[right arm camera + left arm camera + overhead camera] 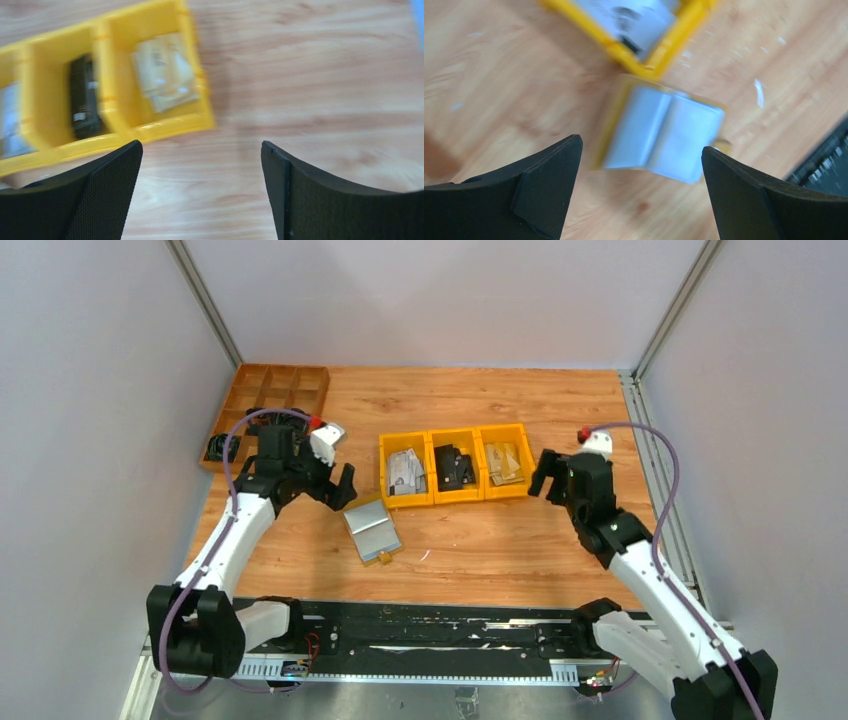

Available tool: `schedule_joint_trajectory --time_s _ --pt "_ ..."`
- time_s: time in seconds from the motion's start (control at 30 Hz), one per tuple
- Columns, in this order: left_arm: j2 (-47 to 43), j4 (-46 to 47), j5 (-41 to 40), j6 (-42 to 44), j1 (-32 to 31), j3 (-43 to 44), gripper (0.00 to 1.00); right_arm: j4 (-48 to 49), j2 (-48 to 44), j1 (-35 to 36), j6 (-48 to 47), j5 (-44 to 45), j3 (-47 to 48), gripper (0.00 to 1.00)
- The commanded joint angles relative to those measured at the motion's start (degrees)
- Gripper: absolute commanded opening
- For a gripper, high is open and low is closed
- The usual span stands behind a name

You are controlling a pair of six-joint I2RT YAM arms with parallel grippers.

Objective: Take the credit cards out of the card holder
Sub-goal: Place the card holder at the center of the board, then reset both arms

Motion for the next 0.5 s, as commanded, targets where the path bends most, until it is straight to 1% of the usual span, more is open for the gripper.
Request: schedule_joint_trajectory --time_s 0.0,0.07,0.13,0.17,0.23,0.27,0.3,0.4,0.47 --pt "-2.2 11.4 0.8 -3.1 6.9 -5.4 1.0 11.6 -9.3 -0.9 -3.5 25.7 -15.2 0.91" --pt "-2.7 16.6 -2.3 -3.8 7.8 -9.0 1.0 17.1 -12.4 -0.9 -7.0 33.5 -20.9 0.92" --pt "-3.4 26.3 -2.4 -7.6 11.2 -14.1 1.0 20.2 -13.9 -1.1 -5.5 39.8 -25.7 0.92" --pt "-3.8 32.1 -1.6 -10.4 12.9 -17.3 1.0 22.8 -14.5 -1.4 -6.5 41.0 -28.5 0.92" --pt "-4.2 43.2 -2.0 -15.2 14.3 -23.1 1.0 28.9 -16.1 -2.5 -8.4 41.9 -33.0 0.92" --pt "-4.3 48.1 -3.0 -16.2 14.3 -25.7 1.0 31.1 -16.7 -3.6 -8.4 41.1 -34.6 0.92" --pt "-4.0 52.8 -4.1 -17.1 14.4 -27.7 1.0 35.3 -16.3 -4.8 -10.3 38.9 -36.3 0.92" --pt "-1.7 65.5 -7.2 -19.2 14.4 -32.7 1.0 41.9 -10.5 -8.4 -11.3 38.3 -37.7 0.93" --pt "0.3 73.8 -9.1 -21.9 14.4 -35.1 1.0 46.5 -5.8 -10.4 -11.5 35.2 -37.7 0.93"
